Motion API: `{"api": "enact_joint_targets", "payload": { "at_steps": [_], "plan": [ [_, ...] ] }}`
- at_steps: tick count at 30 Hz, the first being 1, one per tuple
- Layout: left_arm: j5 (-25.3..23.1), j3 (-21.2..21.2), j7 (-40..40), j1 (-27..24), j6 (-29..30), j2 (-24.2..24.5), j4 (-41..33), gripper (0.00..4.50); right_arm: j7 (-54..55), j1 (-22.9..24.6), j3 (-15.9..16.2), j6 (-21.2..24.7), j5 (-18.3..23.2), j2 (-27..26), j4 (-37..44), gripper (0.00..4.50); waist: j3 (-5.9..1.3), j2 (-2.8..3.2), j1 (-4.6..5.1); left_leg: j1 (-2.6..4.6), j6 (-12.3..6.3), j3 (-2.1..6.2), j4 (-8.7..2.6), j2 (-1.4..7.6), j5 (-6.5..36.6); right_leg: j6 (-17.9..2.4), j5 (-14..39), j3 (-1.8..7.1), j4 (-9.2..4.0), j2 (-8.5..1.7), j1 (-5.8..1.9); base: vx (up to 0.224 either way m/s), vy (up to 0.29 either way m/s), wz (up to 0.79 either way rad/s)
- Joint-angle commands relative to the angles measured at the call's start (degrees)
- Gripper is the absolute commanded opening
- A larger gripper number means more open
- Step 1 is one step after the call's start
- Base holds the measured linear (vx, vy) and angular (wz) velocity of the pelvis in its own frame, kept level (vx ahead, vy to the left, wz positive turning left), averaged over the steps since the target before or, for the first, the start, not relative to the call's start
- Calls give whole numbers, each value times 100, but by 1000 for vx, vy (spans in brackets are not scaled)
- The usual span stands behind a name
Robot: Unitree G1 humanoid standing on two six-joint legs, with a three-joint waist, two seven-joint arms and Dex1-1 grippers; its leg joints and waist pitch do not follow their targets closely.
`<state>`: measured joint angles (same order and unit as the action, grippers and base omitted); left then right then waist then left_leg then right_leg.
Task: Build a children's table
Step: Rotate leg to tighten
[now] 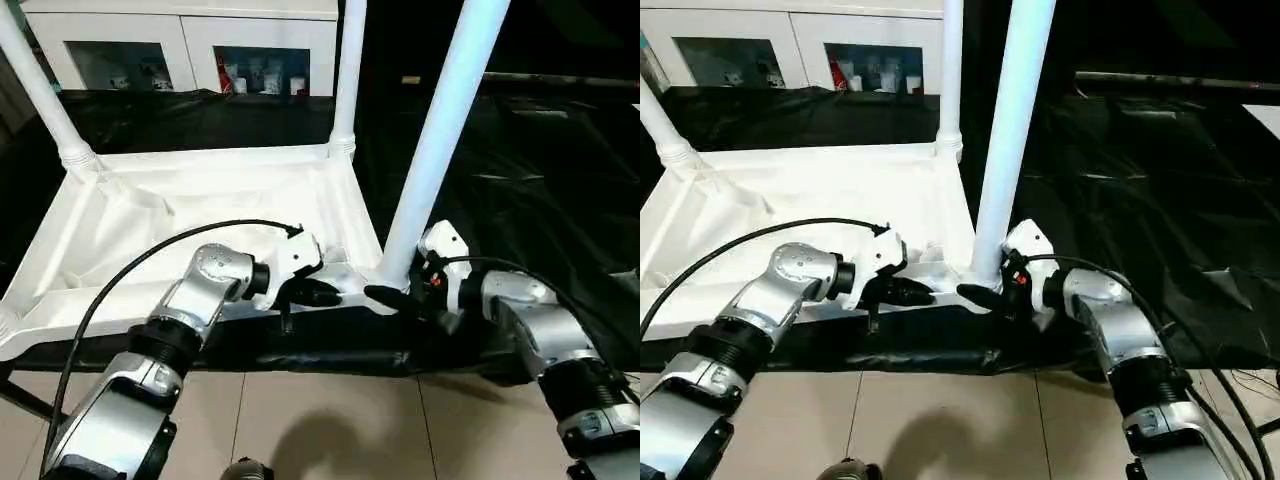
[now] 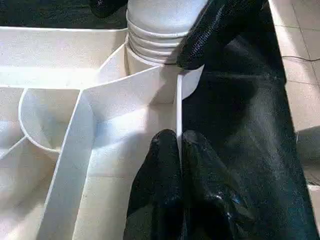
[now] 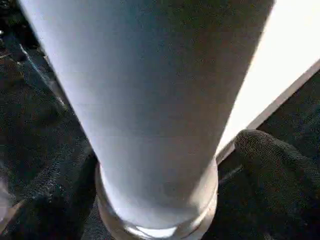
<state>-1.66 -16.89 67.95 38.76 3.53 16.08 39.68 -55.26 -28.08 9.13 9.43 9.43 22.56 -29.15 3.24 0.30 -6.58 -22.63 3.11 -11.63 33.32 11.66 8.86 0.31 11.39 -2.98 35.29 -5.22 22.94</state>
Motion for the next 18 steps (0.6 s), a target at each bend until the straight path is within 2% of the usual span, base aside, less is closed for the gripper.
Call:
{"api": "enact_joint_targets", "payload": {
  "at_steps": [1, 5, 11, 12, 13, 14, 16, 17, 18],
  "plan": [
    [154, -63, 199, -45, 35, -54, -173, 0, -43, 20, -19, 29, 29, 17, 94, 402, -416, -89, 6, 141, -360, 73, -331, 179, 1008, -1397, 483, 195, -365, -303, -249, 0, 0, 0],
    [130, -43, 189, -17, 30, -65, -123, 0, -63, 8, -20, 40, 49, -11, 95, 357, -420, -90, 9, 145, -366, 72, -323, 172, 991, -1402, 466, 194, -362, -300, -254, 0, 0, 0],
    [114, -45, 182, -63, 71, -32, -186, 0, -79, 72, 0, 41, 16, -33, 125, 321, -423, -97, 15, 149, -360, 72, -318, 172, 994, -1396, 467, 195, -357, -298, -255, 0, 0, 0],
    [115, -47, 185, -64, 80, -26, -192, 0, -85, 72, 5, 42, 8, -37, 121, 314, -427, -82, 12, 147, -363, 78, -318, 173, 964, -1399, 435, 195, -349, -301, -258, 0, 0, 0],
    [115, -47, 185, -64, 80, -26, -192, 0, -85, 72, 5, 42, 8, -37, 121, 292, -427, -86, 15, 148, -366, 74, -316, 171, 959, -1403, 421, 194, -352, -297, -256, 0, 0, 0],
    [108, -58, 180, -69, 99, -25, -197, 0, -58, 78, -4, 9, -8, -61, 78, 292, -428, -64, 11, 147, -362, 78, -315, 171, 951, -1416, 401, 193, -346, -300, -258, 0, 0, 0],
    [101, -61, 174, -69, 104, -28, -190, 0, 40, 70, -38, -42, -32, -105, 1, 283, -429, -77, 16, 150, -359, 74, -313, 170, 968, -1430, 375, 193, -346, -293, -257, 0, 0, 0],
    [101, -61, 174, -69, 104, -28, -190, 0, 40, 70, -38, -42, -32, -105, 1, 280, -431, -58, 19, 150, -352, 75, -311, 170, 964, -1440, 344, 194, -345, -295, -255, 0, 0, 0],
    [71, -27, 22, -37, 134, -68, -114, 0, 403, 8, -167, -157, -71, -224, -192, 278, -431, -51, 27, 152, -333, 75, -312, 171, 983, -1450, 359, 195, -345, -299, -247, 0, 0, 0]
  ]
}}
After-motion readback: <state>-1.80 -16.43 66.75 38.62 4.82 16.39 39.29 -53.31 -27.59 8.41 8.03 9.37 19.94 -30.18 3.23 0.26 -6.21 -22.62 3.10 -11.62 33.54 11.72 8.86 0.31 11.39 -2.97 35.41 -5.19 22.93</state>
